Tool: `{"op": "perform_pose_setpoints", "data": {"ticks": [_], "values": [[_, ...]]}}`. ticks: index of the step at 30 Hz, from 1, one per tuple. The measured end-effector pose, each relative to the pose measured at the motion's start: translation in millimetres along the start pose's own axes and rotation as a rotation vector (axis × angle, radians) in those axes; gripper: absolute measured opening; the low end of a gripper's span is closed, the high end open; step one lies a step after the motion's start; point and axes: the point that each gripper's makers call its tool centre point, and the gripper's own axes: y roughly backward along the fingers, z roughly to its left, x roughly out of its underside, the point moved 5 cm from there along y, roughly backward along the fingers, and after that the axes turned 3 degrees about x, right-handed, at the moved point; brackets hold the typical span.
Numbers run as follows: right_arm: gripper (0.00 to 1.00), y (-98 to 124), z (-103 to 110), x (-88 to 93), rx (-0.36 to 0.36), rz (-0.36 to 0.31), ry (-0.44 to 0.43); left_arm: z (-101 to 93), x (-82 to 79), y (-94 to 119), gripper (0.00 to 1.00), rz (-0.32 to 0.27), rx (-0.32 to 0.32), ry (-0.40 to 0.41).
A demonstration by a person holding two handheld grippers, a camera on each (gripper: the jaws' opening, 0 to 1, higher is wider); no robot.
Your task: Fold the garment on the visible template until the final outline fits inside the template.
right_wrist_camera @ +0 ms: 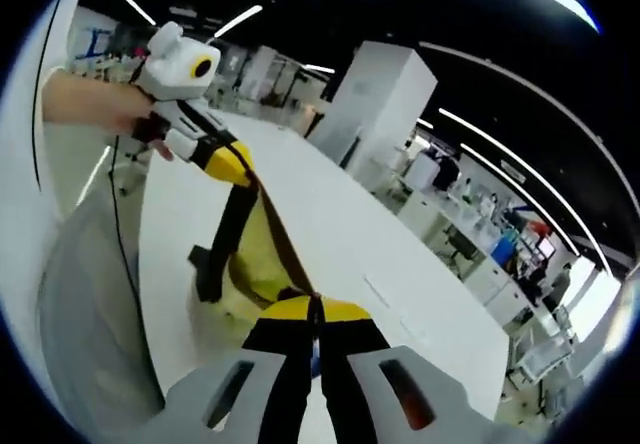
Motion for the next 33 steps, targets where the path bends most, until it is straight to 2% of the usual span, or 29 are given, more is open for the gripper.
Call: {"op": "perform_pose_setpoints", "data": {"ticks": [13,17,24,33], "values": [[0.01,8,-20,-23.5,0.054,-0.041,0.023,4.2,-26.8,2,0.0,-0.035,-0.009,-0.035],[0.01,14,-25,-31.3,0.067,-0.085,-0.037,5.3,-35.5,6,0.0,-0.044,-0.011,-0.052],[0.01,23,-34,-39.8,0.096,-0.101,-0.037,3.6,-54.5,9,0.0,-0.081,0.001,-0.079],[0.01,37,-46,-57.2,0.15,-0.133,-0.019,-1.1,-68.2,12,0.0,-0.097,0.024,-0.061]]}}
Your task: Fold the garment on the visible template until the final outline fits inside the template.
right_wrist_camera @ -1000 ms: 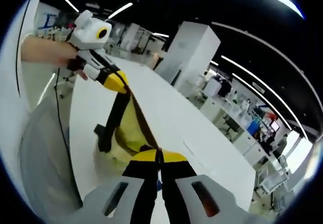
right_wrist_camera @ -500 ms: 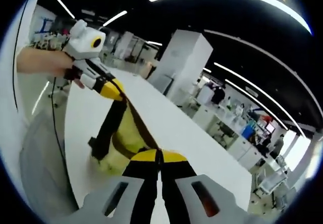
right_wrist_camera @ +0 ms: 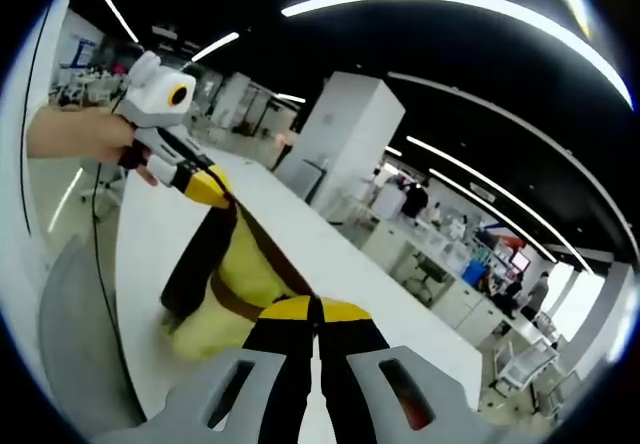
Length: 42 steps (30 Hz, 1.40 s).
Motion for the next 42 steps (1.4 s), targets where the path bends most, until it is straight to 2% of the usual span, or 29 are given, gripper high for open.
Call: {"op": "perform_pose_setpoints", "data": {"ticks": [11,21,30,36,38,42], "values": [[0.01,17,-2,-17.5,0.01,-0.04,0.021,-7.9,-19.1,13,0.0,-0.029,0.012,-0.018],[0.01,44,-10,-46.5,0.046,-0.094,0.056,-23.1,-50.4,29,0.0,-0.073,0.042,-0.052],[0.01,69,-1,-52.7,-0.01,-0.132,0.038,-41.6,-50.6,47,0.0,-0.055,0.105,-0.021],[0.01,86,8,-66.2,-0.049,-0.171,0.036,-53.8,-58.0,63,0.0,-0.044,0.122,-0.041],[0.01,94,12,-74.7,-0.065,-0.211,0.06,-55.7,-61.3,69,0.0,-0.039,0.122,-0.052],[0.01,104,16,-85.8,-0.087,-0.24,0.058,-57.4,-69.8,82,0.0,-0.051,0.139,-0.034]]}}
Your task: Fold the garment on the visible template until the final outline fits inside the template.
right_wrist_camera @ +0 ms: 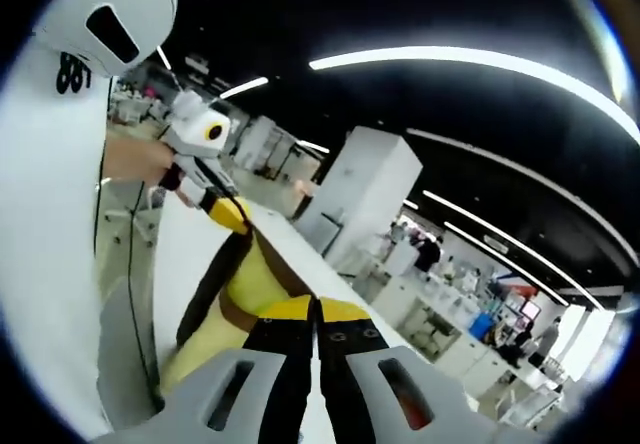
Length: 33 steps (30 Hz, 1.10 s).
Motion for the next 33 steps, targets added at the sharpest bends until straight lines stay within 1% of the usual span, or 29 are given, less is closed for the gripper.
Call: {"op": "perform_pose_setpoints", "data": {"ticks": [4,7,9,11,13,14,16,17,18,19,20,21,23,24,26,28,29,31,32,33], "values": [[0.01,1,3,-8.4,-0.015,-0.009,0.009,-5.5,-10.4,8,0.0,-0.013,0.021,0.004],[0.01,3,3,-16.5,-0.024,-0.008,0.026,-12.4,-23.3,12,0.0,-0.025,0.039,-0.004],[0.01,5,2,-25.1,-0.03,-0.027,0.032,-15.4,-32.1,14,0.0,-0.033,0.047,-0.028],[0.01,7,0,-30.0,-0.029,-0.044,0.035,-15.4,-37.0,15,0.0,-0.041,0.048,-0.041],[0.01,6,-3,-29.2,-0.023,-0.048,0.037,-12.1,-37.2,14,0.0,-0.046,0.046,-0.043],[0.01,4,-5,-24.7,-0.023,-0.049,0.023,-7.9,-32.8,11,0.0,-0.046,0.044,-0.038],[0.01,-1,-5,-14.1,-0.02,-0.03,0.014,-2.3,-24.1,5,0.0,-0.033,0.037,-0.023],[0.01,-6,-5,-3.9,-0.023,0.0,0.011,1.5,-16.4,0,0.0,-0.024,0.036,0.0],[0.01,-11,-4,5.1,-0.028,0.019,0.01,5.5,-8.9,-6,0.0,-0.011,0.03,0.001],[0.01,-15,-4,10.5,-0.03,0.023,0.004,8.9,-3.4,-10,0.0,-0.002,0.027,0.003],[0.01,-19,-4,19.3,-0.035,0.033,-0.014,15.4,5.5,-15,0.0,0.013,0.018,0.018],[0.01,-21,-5,22.5,-0.037,0.035,-0.019,18.3,9.0,-17,0.0,0.018,0.012,0.028],[0.01,-31,-10,37.3,-0.019,0.029,-0.043,30.5,21.2,-24,0.0,0.022,-0.002,0.057],[0.01,-34,-11,40.7,-0.018,0.025,-0.054,37.4,28.5,-29,0.0,0.034,-0.007,0.088],[0.01,-42,-15,49.6,-0.015,0.027,-0.065,45.8,35.6,-35,0.0,0.039,-0.006,0.094],[0.01,-52,-18,63.9,-0.014,0.058,-0.063,54.5,44.8,-44,0.0,0.059,-0.007,0.106],[0.01,-58,-20,74.1,-0.017,0.078,-0.061,60.5,50.8,-50,0.0,0.069,-0.008,0.118],[0.01,-64,-22,85.3,-0.021,0.095,-0.073,67.2,58.8,-57,0.0,0.085,-0.008,0.123],[0.01,-68,-24,92.2,-0.024,0.098,-0.088,73.7,64.1,-61,0.0,0.081,-0.005,0.14],[0.01,-72,-26,97.8,-0.029,0.093,-0.118,80.2,68.1,-64,0.0,0.059,-0.011,0.195]]}}
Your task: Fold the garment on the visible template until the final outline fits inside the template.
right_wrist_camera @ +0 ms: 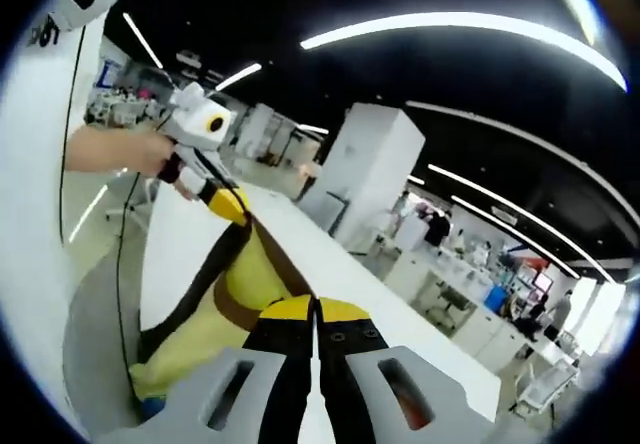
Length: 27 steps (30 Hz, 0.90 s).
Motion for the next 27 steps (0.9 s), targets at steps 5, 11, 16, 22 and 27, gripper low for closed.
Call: {"op": "perform_pose_setpoints", "data": {"ticks": [5,11,16,22,27], "values": [[0.01,-19,-8,23.6,-0.02,0.022,-0.051,25.0,15.9,-17,0.0,0.023,0.004,0.073],[0.01,-48,-18,63.6,-0.037,0.088,-0.117,48.8,36.7,-40,0.0,0.088,-0.001,0.113],[0.01,-71,-25,89.9,-0.049,0.14,-0.139,70.8,53.7,-59,0.0,0.131,-0.007,0.179],[0.01,-90,-30,112.8,-0.059,0.181,-0.16,94.5,70.9,-75,0.0,0.168,-0.027,0.247],[0.01,-108,-38,131.6,-0.037,0.205,-0.194,113.8,81.7,-87,0.0,0.183,-0.039,0.29]]}}
